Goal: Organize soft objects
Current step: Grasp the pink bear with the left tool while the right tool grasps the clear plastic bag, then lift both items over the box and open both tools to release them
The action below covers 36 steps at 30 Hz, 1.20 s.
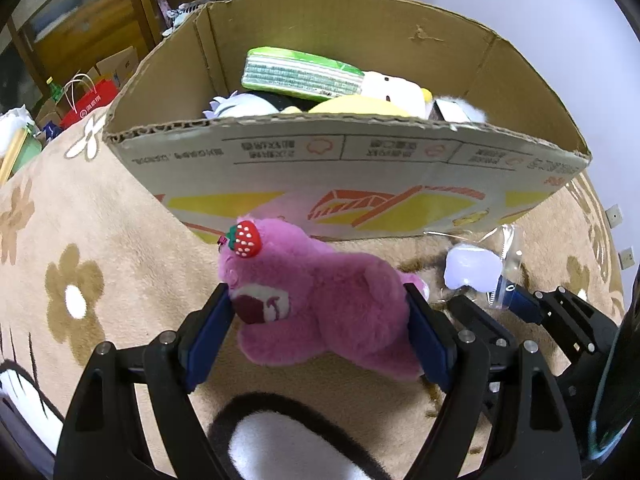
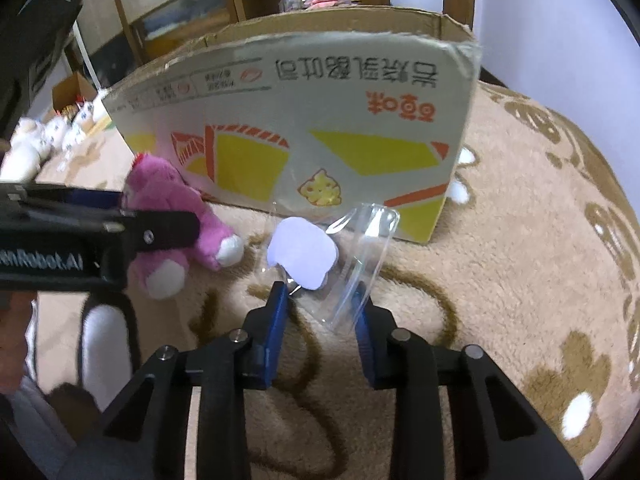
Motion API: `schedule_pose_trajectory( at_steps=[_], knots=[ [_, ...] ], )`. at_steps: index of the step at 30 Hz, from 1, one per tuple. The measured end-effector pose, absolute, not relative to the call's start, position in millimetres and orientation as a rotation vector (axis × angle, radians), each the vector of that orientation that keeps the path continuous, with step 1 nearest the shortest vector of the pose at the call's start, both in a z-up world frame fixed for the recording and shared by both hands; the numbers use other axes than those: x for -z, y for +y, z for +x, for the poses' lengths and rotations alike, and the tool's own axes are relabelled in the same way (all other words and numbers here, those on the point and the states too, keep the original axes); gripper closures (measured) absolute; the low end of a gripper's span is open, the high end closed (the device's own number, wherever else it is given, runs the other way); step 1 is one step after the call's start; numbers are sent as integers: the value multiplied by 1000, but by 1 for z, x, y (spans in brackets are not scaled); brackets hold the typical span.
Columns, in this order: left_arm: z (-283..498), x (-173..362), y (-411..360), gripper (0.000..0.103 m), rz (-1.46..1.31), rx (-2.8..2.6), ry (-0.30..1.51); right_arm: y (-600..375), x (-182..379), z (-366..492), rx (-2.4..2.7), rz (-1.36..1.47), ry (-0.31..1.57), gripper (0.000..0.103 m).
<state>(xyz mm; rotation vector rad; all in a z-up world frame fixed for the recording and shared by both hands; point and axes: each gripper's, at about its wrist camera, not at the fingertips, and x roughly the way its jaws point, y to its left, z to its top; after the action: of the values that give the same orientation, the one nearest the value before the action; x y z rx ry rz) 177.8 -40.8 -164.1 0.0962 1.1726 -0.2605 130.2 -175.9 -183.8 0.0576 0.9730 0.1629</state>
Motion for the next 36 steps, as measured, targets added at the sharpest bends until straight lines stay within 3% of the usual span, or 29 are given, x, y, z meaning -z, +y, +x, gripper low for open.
schedule_pose_trajectory(
  at_steps=[1, 3, 4, 18, 36],
  knots=[
    [175, 163, -42, 22, 97, 265, 1170, -179, 182, 127, -167, 66, 968, 71],
    [171, 160, -44, 22, 97, 271, 1166, -188, 176, 122, -183, 77, 965, 95],
    [169, 158, -45, 22, 98, 274, 1163, -190, 173, 120, -193, 91, 961, 99],
    [141, 134, -59, 22, 148, 312, 1109, -175, 162, 95, -152, 67, 931, 101],
    [108, 49, -52, 22, 147, 343, 765, -190, 79, 59, -65, 71, 721, 101]
  ],
)
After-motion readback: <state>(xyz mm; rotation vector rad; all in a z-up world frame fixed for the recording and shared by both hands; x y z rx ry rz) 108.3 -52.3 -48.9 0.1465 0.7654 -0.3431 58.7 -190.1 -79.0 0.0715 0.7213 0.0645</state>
